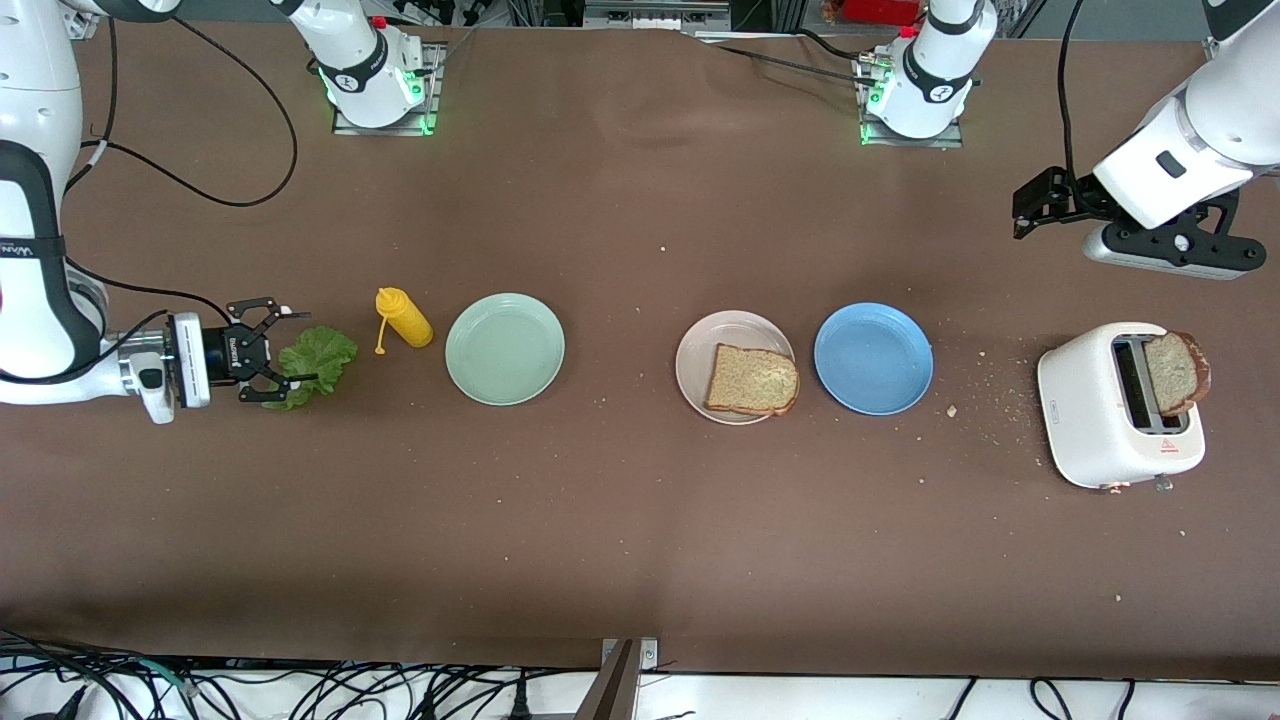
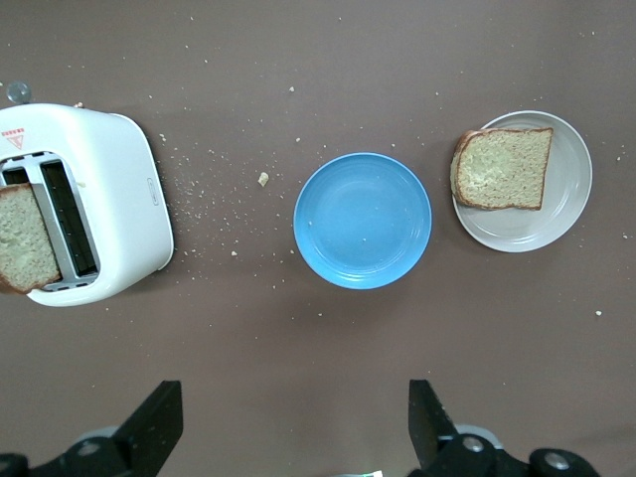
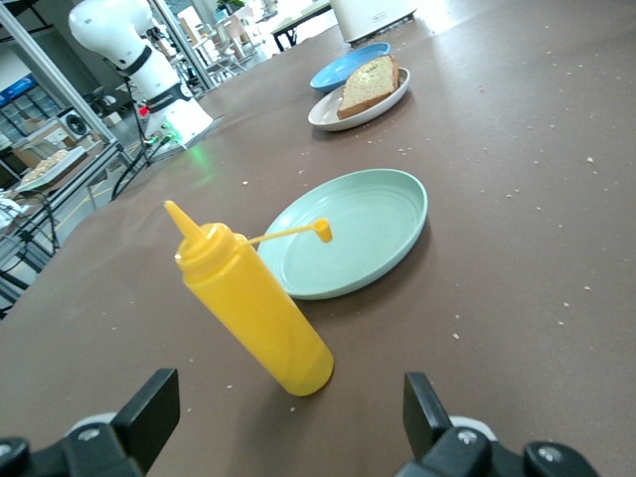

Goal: Make sandwich in beige plate with both arms
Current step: 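Move the right gripper toward the yellow mustard bottle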

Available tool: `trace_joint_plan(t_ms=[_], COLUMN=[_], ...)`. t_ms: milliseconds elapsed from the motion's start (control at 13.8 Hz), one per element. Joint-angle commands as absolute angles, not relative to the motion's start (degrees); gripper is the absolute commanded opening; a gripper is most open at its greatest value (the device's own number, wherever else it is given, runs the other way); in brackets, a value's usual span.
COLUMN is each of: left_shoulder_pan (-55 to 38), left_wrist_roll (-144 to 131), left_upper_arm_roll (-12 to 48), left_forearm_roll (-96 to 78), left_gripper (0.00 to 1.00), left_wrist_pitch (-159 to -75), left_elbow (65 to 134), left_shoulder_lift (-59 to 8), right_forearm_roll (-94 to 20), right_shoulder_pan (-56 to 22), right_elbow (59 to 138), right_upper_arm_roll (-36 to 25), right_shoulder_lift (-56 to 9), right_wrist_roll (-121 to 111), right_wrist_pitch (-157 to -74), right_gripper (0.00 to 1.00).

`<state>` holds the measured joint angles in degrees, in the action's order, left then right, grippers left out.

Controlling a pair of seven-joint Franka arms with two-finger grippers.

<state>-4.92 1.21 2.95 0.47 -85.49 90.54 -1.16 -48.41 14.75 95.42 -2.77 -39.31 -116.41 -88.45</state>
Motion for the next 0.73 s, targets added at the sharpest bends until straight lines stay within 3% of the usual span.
trace_joint_plan(t_ms=[0,654], left_shoulder_pan=[-5.5,-6.0], left_wrist_roll=[1.3,1.2], left_upper_arm_roll=[2.2,2.3], left_forearm_roll=[-0.6,-0.6], left_gripper=[1.0,1.0], left_wrist_pitch=[-84.9,-84.9], left_elbow=[89.2,89.4], left_shoulder_lift=[-1.8,-1.8], right_forearm_roll=[-50.4,-58.7], right_shoulder_pan=[14.4,11.6], right_elbow=[106.1,110.9], right_upper_arm_roll=[-2.0,0.3], right_shoulder_lift=[-32.3,-32.3], right_wrist_roll=[-119.4,-138.1], right_wrist_pitch=[-95.0,-100.0], right_gripper=[1.0,1.0])
